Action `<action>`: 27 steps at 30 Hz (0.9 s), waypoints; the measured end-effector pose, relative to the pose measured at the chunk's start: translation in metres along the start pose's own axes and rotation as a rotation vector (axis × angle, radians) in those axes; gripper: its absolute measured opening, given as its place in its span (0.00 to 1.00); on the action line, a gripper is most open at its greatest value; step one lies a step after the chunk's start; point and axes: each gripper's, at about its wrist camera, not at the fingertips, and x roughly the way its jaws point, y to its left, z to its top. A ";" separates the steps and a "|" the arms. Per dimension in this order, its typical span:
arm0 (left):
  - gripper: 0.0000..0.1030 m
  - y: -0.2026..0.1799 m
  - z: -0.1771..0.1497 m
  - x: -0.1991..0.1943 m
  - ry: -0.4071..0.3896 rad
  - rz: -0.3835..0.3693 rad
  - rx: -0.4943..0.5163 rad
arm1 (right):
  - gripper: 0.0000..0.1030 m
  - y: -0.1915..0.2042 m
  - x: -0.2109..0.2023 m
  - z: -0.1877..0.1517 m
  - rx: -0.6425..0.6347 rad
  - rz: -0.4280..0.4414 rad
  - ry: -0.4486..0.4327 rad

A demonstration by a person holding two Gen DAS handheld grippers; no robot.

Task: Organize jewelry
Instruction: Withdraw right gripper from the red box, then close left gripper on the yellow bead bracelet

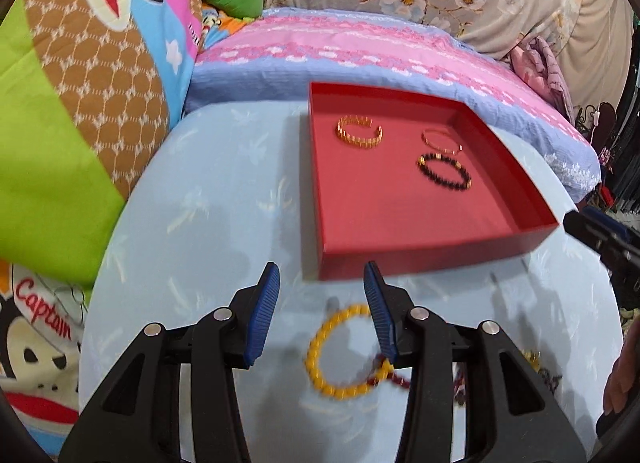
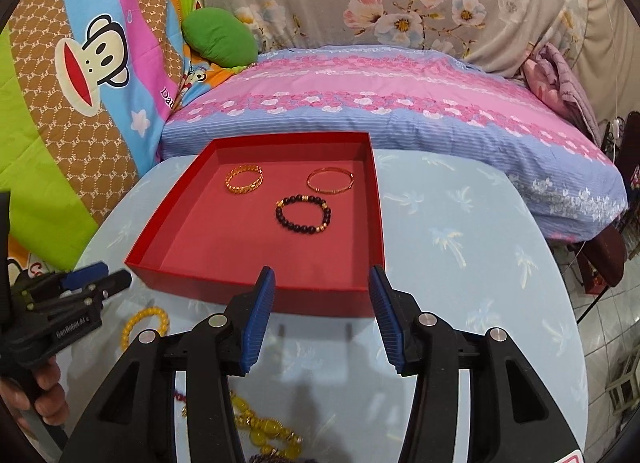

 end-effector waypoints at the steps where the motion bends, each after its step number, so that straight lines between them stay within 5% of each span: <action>1: 0.40 0.001 -0.006 0.001 0.014 0.000 -0.002 | 0.46 0.000 -0.001 -0.002 0.007 0.005 0.004; 9: 0.35 -0.004 -0.033 0.020 0.094 -0.006 0.012 | 0.46 0.002 -0.002 -0.012 0.030 0.021 0.024; 21: 0.28 -0.017 -0.035 0.022 0.081 -0.003 0.032 | 0.46 0.019 0.005 -0.049 0.030 0.082 0.113; 27: 0.11 -0.015 -0.037 0.020 0.078 -0.005 0.022 | 0.47 0.038 0.014 -0.066 0.008 0.125 0.161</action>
